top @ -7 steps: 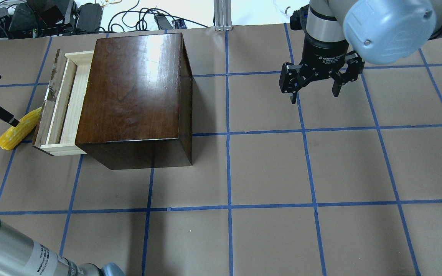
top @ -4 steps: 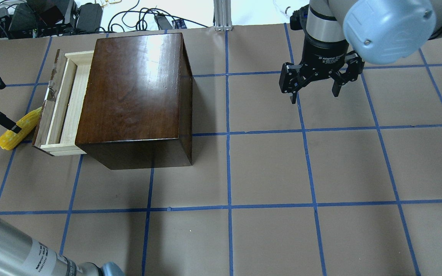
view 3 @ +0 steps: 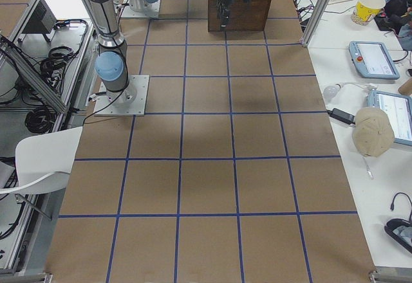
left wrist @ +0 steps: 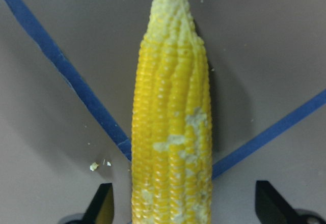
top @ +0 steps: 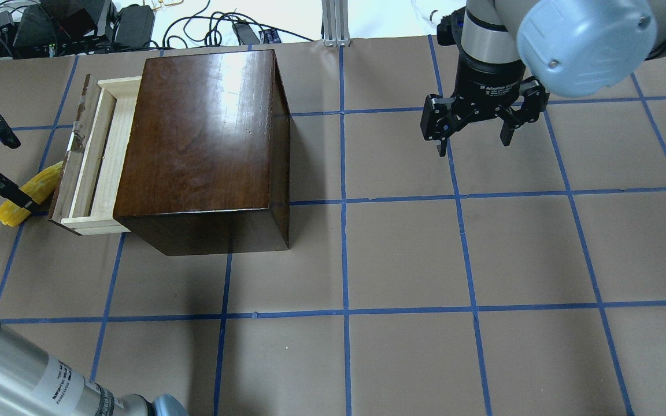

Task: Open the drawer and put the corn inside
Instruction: 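Grasp the yellow corn cob with the left gripper and lift it, then carry the corn over the open drawer and lower it inside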

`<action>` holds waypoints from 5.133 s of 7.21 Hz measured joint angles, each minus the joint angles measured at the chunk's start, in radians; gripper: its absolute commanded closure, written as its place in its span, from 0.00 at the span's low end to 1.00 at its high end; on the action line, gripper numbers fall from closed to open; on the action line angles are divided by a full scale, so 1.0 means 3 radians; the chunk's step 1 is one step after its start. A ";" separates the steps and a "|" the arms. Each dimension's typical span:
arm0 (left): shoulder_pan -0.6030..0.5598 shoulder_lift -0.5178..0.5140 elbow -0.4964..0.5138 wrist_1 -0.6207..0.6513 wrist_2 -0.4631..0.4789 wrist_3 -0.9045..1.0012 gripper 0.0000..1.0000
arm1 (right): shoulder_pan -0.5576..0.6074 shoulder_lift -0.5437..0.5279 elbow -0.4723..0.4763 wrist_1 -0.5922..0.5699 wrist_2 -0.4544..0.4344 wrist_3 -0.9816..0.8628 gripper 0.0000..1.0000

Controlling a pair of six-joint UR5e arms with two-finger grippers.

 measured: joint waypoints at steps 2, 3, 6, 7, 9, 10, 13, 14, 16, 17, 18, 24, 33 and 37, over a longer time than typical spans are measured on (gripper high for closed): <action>0.0003 -0.0022 0.0023 0.0043 0.0001 -0.0009 1.00 | 0.0000 0.0000 0.0000 0.0000 0.0000 0.0000 0.00; 0.0002 -0.0019 0.0034 0.0048 0.0004 -0.0032 1.00 | 0.0000 0.0000 0.0000 0.0000 0.0000 0.0000 0.00; -0.0033 0.0099 0.0179 -0.0051 -0.0011 -0.0312 1.00 | 0.0000 0.0000 0.0000 0.0000 0.0000 0.0000 0.00; -0.0062 0.0170 0.0248 -0.0175 -0.0020 -0.0514 1.00 | 0.0000 0.0000 0.0000 0.0000 0.0000 0.0000 0.00; -0.0178 0.0341 0.0443 -0.0564 -0.0035 -0.0920 1.00 | 0.0000 0.0000 0.0000 0.0000 0.0000 0.0000 0.00; -0.0251 0.0436 0.0562 -0.0788 -0.0041 -0.1145 1.00 | 0.0000 0.0000 0.0000 0.0000 0.0000 0.0000 0.00; -0.0499 0.0712 0.0759 -0.1255 -0.0178 -0.1861 1.00 | 0.0000 0.0000 0.0000 0.0000 0.0000 0.0000 0.00; -0.0606 0.0787 0.0770 -0.1338 -0.0199 -0.2113 1.00 | 0.0000 0.0000 0.0000 0.0000 0.0000 0.0000 0.00; -0.0810 0.0895 0.0749 -0.1482 -0.0353 -0.2636 1.00 | 0.0000 0.0000 0.0000 0.0000 0.0000 0.0000 0.00; -0.0900 0.0896 0.0728 -0.1511 -0.0443 -0.2874 1.00 | 0.0000 0.0000 0.0000 0.0000 0.0000 0.0000 0.00; -0.0994 0.0886 0.0680 -0.1515 -0.0485 -0.3056 1.00 | 0.0000 0.0000 0.0000 0.0000 0.0000 0.0000 0.00; -0.1124 0.0753 0.0366 -0.1397 -0.0501 -0.3172 1.00 | 0.0000 0.0000 0.0000 0.0000 0.0000 0.0000 0.00; -0.1100 0.0630 0.0339 -0.1361 -0.0647 -0.3179 0.00 | 0.0000 0.0000 0.0000 0.0000 0.0000 0.0000 0.00; -0.1130 0.0804 0.0423 -0.1487 -0.0619 -0.3229 0.00 | 0.0000 0.0000 0.0000 0.0000 0.0000 0.0000 0.00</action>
